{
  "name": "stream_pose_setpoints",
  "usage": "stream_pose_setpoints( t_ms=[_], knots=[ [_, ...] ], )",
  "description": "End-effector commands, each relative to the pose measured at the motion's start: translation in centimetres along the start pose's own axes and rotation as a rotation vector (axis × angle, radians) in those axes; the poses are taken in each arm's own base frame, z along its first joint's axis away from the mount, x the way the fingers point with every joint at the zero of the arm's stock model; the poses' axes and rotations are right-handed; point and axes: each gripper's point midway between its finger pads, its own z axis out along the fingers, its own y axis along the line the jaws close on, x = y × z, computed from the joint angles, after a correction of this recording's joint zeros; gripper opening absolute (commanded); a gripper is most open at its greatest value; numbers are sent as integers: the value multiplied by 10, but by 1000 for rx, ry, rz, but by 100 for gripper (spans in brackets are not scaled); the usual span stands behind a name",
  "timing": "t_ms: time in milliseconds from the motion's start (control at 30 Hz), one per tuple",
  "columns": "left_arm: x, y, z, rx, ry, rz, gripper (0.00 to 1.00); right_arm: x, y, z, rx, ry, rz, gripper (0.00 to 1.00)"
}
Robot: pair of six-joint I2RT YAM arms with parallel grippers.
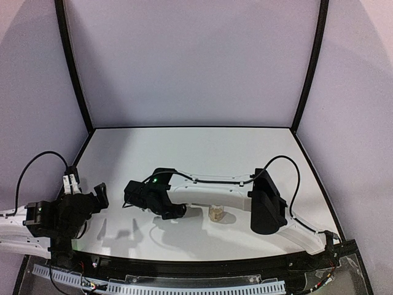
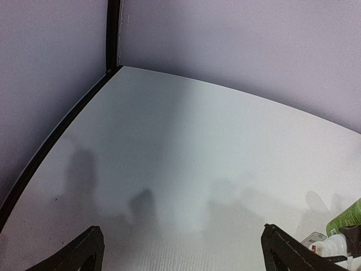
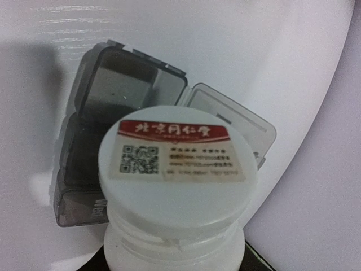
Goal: Sort the pills into containers
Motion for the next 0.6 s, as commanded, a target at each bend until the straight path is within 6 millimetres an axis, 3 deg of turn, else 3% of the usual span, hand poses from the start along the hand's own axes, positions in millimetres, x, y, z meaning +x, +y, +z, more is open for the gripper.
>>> stream_pose_setpoints(
  t_ms=[0,300,433,567],
  knots=[
    [1,5,-1,7,-10,-8,99,-16,-9,-10,81,-44,-10,0],
    [-1,7,-2,9,-15,-20,99,-14,1,4,135,1,-113,0],
    [-1,9,-3,11,-16,-29,99,-17,-11,-9,178,-17,-102,0],
    [-1,11,-3,11,-20,-38,99,-17,-12,-3,242,22,-161,0]
  ],
)
